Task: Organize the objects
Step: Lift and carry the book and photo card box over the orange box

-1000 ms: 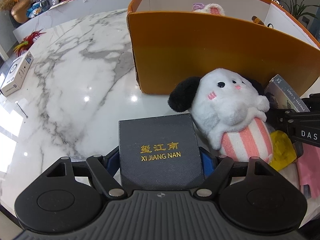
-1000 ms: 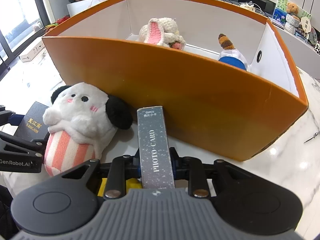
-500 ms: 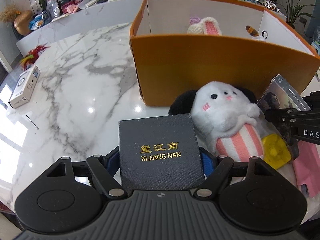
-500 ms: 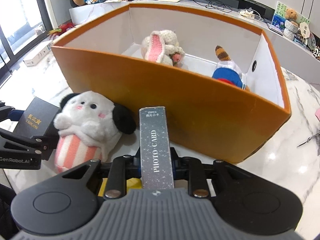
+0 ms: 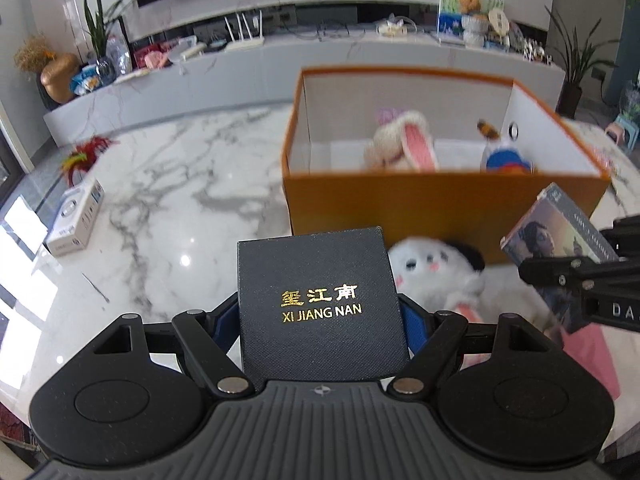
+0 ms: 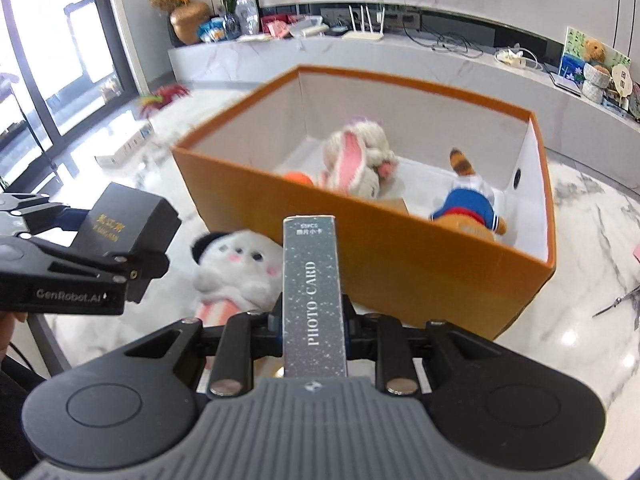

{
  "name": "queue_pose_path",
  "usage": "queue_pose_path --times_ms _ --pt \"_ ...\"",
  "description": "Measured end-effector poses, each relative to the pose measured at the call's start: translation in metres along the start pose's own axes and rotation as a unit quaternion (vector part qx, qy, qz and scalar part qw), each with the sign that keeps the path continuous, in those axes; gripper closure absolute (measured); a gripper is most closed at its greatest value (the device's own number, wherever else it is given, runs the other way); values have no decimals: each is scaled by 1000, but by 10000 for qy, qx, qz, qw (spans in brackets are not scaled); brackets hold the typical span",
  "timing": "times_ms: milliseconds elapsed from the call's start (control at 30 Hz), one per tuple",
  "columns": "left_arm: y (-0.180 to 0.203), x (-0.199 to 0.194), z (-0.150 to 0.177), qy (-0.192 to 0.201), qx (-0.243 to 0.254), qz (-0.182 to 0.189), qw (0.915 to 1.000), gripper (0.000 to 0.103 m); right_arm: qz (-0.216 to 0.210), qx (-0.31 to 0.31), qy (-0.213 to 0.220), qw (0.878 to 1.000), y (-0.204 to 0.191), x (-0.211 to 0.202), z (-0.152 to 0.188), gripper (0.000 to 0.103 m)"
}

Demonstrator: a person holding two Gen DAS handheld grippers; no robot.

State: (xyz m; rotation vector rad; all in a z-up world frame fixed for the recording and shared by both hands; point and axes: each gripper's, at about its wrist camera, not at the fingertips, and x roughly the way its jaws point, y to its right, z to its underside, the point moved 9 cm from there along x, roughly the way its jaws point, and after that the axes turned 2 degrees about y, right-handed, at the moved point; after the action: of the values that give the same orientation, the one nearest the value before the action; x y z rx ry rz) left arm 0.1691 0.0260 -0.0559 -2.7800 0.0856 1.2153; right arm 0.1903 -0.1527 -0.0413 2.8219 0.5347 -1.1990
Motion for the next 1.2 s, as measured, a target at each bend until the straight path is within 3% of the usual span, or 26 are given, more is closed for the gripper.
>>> queue_pose_path --times_ms 333,467,633,767,967,1200 --pt "-2 -25 -60 781 -300 34 9965 12 -99 344 818 9960 10 -42 -42 78" --pt "-3 -15 -98 1043 -624 29 9926 12 -12 856 1326 9875 27 -53 -69 78" --pt "-3 19 -130 1026 -992 33 9898 12 229 1333 1741 9754 51 -45 -96 78" --pt "1 50 -138 815 -1142 89 9901 12 413 1448 1685 9741 65 -16 -110 78" --pt "9 87 -134 460 -900 -5 9949 12 481 1486 1214 9802 76 39 -107 78" --pt "23 99 -136 513 -445 -394 9969 12 570 1482 888 9833 85 72 -103 78"
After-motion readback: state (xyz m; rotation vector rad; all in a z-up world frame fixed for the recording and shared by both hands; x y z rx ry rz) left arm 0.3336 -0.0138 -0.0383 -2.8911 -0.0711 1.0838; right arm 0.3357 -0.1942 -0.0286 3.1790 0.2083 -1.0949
